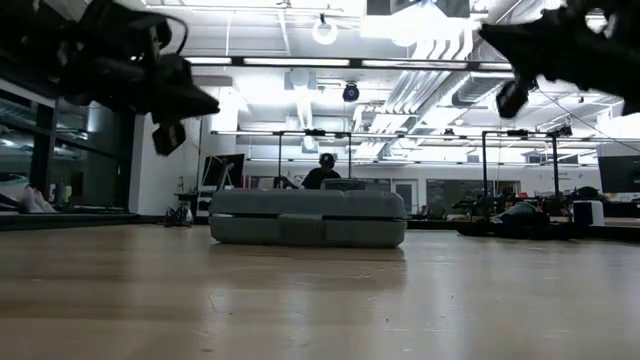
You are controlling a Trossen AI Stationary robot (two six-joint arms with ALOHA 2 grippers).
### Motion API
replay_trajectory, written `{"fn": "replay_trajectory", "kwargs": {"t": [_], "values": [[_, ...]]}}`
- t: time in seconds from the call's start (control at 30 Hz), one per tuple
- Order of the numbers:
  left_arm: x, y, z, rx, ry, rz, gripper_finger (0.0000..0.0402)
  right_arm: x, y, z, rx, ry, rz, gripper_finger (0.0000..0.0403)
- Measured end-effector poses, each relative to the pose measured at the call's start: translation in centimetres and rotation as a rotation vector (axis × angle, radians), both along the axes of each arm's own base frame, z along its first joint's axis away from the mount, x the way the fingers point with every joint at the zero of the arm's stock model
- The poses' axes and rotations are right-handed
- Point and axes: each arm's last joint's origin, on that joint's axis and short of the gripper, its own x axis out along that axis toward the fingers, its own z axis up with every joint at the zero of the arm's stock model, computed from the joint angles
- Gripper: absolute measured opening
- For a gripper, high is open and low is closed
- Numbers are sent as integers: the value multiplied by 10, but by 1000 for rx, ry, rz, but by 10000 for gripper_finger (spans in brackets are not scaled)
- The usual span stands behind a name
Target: Prefit tool cases
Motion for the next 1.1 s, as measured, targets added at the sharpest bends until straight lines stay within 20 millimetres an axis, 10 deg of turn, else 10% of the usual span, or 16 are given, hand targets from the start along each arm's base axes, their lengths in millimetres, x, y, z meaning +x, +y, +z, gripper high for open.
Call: {"fn": "replay_trajectory", "kwargs": {"t": [0.3,1.1], "values": [[-24,-8,-38,-131,-135,152,23,0,-10,-1,63,32,-81,0],[-48,-17,-17,-113,-249,169,23,-34,-22,23,89,-191,-9,0]]}}
